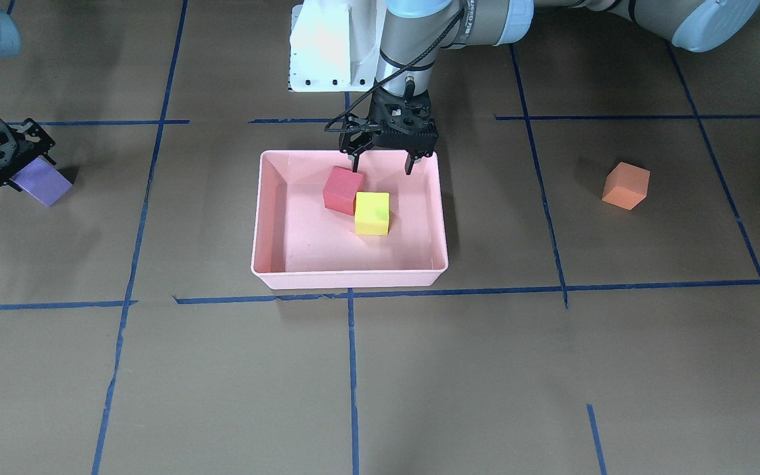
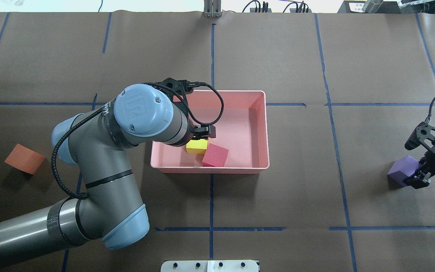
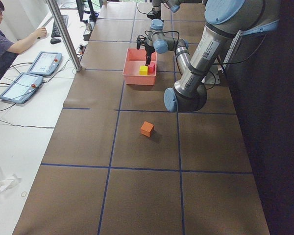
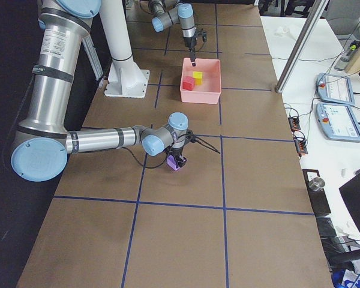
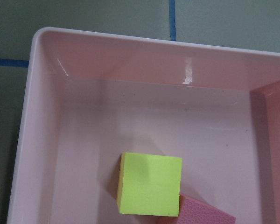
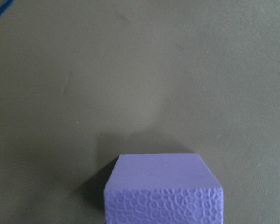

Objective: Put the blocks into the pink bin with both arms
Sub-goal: 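Release the yellow-green cube and withdraw the left gripper while the right grasps the purple cube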

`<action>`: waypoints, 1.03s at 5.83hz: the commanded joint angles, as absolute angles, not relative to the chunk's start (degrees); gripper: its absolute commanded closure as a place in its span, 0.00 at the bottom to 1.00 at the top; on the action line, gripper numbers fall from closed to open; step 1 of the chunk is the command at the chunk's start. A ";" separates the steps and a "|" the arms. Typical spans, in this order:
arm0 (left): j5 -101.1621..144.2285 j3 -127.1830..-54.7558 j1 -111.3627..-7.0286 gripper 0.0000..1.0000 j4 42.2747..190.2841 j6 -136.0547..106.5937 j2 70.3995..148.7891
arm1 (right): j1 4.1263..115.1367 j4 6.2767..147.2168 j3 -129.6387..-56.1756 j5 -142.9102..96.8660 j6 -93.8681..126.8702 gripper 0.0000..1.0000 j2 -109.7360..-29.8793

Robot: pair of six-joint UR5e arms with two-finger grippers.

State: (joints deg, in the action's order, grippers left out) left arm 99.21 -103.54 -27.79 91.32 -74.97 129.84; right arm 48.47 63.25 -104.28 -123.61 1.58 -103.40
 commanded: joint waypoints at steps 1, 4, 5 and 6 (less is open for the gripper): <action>99.58 -103.54 -27.86 0.00 91.32 -74.45 129.73 | 47.99 63.11 -104.33 -124.10 8.99 0.51 -102.22; 101.06 -107.56 -29.52 0.00 90.79 -60.00 123.08 | 47.99 63.63 -107.83 -127.16 31.89 0.52 -95.66; 105.86 -108.45 -33.36 0.00 90.88 -51.41 120.26 | 47.29 63.81 -108.28 -127.18 42.08 0.52 -91.62; 109.91 -108.98 -37.40 0.00 91.14 -42.80 117.10 | 46.33 67.81 -109.33 -127.18 51.41 0.52 -86.01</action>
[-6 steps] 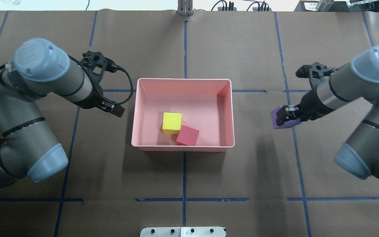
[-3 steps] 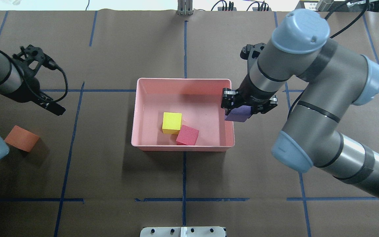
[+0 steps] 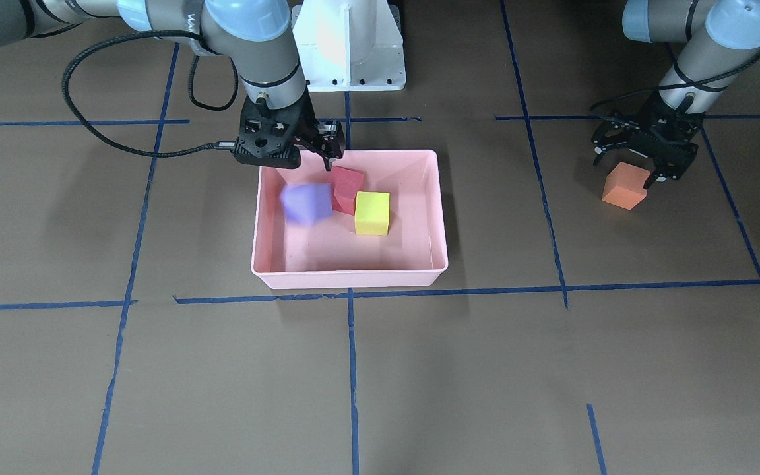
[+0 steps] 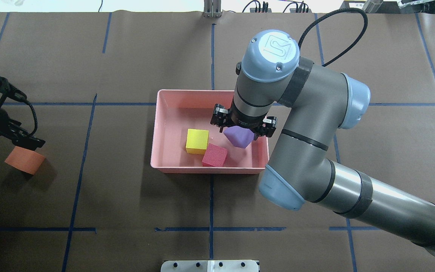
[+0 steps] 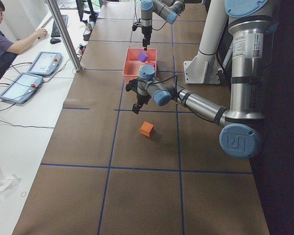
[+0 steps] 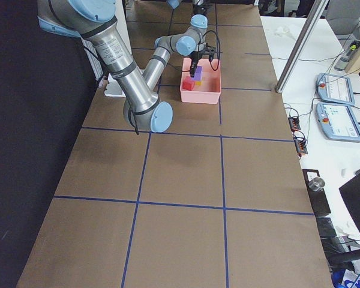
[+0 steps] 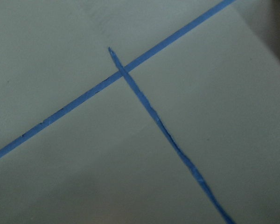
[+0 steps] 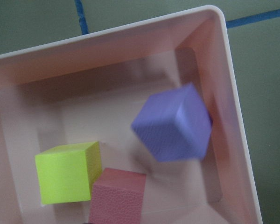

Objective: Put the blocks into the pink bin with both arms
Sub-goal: 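Carry the purple cube over the bin while the left gripper reaches the orange cube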

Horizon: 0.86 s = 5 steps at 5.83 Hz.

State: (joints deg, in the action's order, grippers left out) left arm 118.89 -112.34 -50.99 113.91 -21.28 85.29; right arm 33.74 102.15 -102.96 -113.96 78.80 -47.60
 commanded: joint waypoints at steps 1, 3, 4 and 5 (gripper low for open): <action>117.87 -109.44 -50.80 0.00 121.07 -24.25 80.79 | 33.49 102.22 -105.01 -113.12 78.57 0.00 -49.38; 117.51 -104.79 -49.23 0.00 129.07 -31.53 80.77 | 33.49 102.22 -107.05 -113.20 78.57 0.00 -51.15; 117.42 -104.16 -48.17 0.00 129.11 -31.90 80.77 | 33.49 102.22 -107.22 -113.12 78.57 0.00 -51.76; 117.33 -103.98 -46.95 0.00 129.11 -32.51 80.77 | 33.57 102.22 -107.57 -113.12 78.57 0.00 -52.12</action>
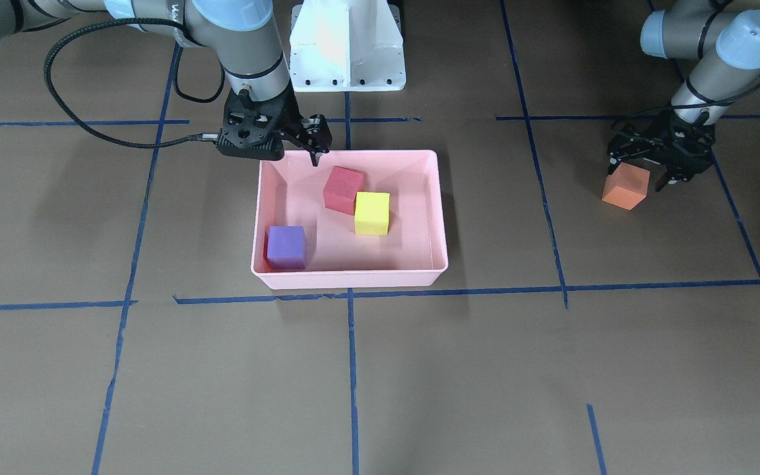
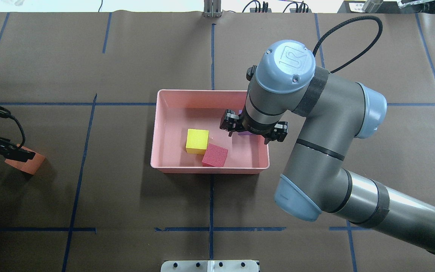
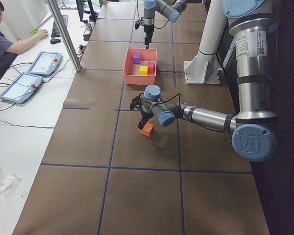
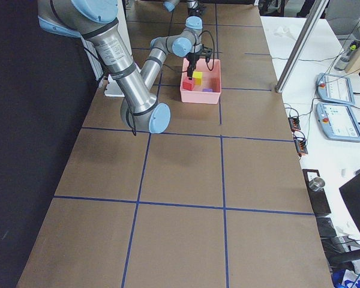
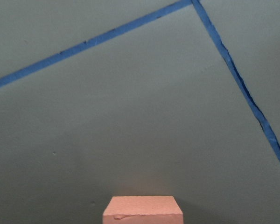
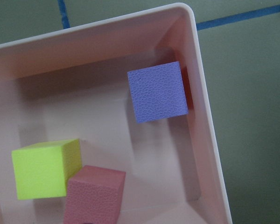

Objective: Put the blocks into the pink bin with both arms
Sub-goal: 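Release the purple cube in the bin while the left gripper grasps the orange cube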

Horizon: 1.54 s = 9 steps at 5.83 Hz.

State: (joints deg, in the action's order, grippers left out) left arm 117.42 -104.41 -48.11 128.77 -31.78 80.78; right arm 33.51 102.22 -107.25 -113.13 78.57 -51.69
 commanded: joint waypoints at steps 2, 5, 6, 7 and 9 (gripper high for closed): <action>116.64 -103.45 -46.67 0.00 129.11 -32.43 80.68 | 33.57 102.22 -107.58 -113.12 78.57 0.00 -52.12; 116.11 -102.58 -46.76 0.00 128.85 -32.52 80.86 | 33.57 102.22 -107.93 -112.85 78.57 0.00 -52.99; 116.45 -103.53 -46.76 0.00 128.76 -32.52 80.77 | 33.57 102.22 -108.19 -112.76 78.57 0.00 -53.08; 116.46 -103.54 -46.84 0.00 128.76 -32.52 80.60 | 33.49 102.22 -108.28 -112.68 78.57 0.00 -53.09; 116.63 -103.54 -46.93 0.00 128.67 -32.52 80.42 | 33.31 102.22 -108.37 -112.41 78.66 0.00 -53.09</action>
